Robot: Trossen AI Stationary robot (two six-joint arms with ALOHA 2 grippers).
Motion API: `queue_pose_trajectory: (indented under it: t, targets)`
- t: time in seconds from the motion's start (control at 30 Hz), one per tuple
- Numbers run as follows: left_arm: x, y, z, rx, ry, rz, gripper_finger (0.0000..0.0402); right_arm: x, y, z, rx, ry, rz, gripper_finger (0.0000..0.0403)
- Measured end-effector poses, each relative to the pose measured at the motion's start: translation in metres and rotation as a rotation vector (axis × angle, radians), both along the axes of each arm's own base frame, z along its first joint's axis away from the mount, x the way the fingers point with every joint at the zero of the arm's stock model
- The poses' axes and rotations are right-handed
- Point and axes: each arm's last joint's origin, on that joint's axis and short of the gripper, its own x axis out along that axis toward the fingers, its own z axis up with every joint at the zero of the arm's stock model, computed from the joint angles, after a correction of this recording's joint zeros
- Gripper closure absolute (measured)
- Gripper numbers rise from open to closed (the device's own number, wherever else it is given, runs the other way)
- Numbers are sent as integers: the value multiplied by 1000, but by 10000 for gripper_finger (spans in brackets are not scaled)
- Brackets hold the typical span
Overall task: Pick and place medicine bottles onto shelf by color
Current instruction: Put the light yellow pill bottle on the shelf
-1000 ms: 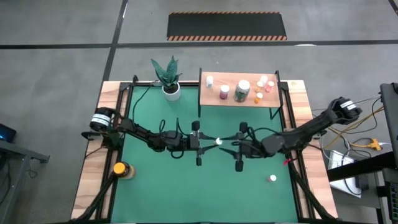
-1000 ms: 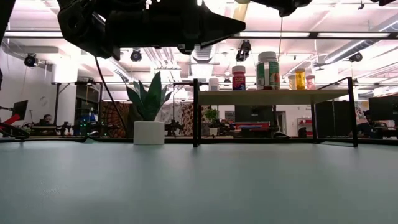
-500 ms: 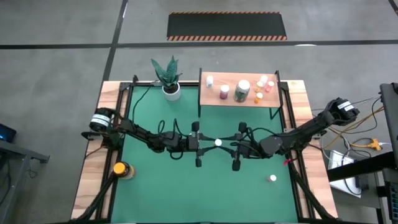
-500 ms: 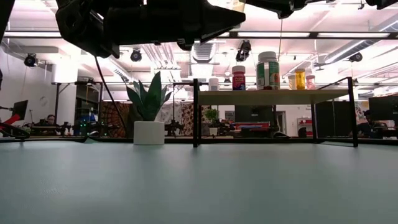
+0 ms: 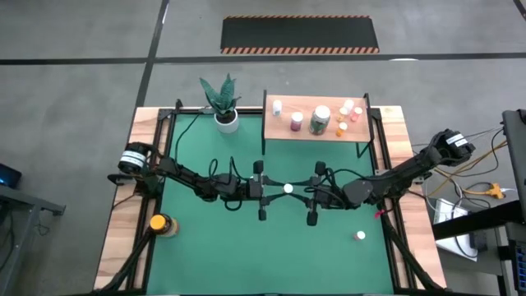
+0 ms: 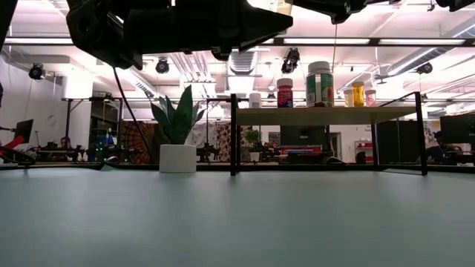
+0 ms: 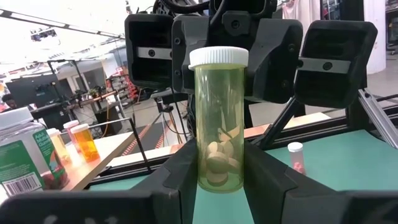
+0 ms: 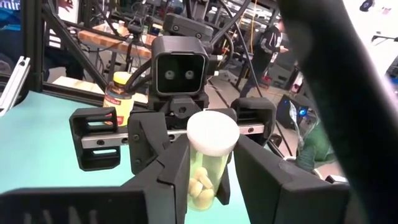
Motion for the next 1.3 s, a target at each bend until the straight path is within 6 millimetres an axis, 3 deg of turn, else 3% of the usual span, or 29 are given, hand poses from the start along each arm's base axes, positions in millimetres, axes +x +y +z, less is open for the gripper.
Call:
queue_pose_trajectory:
  t: [0.2, 0.5, 0.67, 0.8, 1.0, 1.1, 1.2, 1.3]
  targets:
    - [-1, 0, -2, 1, 6, 0, 302, 0, 0, 0, 0, 3, 1, 300]
    - [-2, 0, -4, 1, 15, -1, 213, -1, -1, 2, 5, -9, -19, 300]
    - [-6, 3, -3, 1, 14, 28, 184, -15, -10, 18, 1, -34, -158, 300]
    - [-11, 3, -3, 28, 27, 33, 180, -38, -28, 43, 70, -92, -315, 300]
    - [-19, 5, 18, 72, -14, 49, 179, -85, -64, 61, 177, -87, -621, 301]
    - [-24, 6, 29, 72, -29, 50, 179, -112, -81, 57, 253, -71, -740, 301]
    - [-32, 7, 39, 72, -32, 50, 179, -160, -97, 56, 420, -151, -798, 301]
    - [-41, 9, 44, 74, -22, 52, 179, -184, -104, 43, 525, -164, -847, 302]
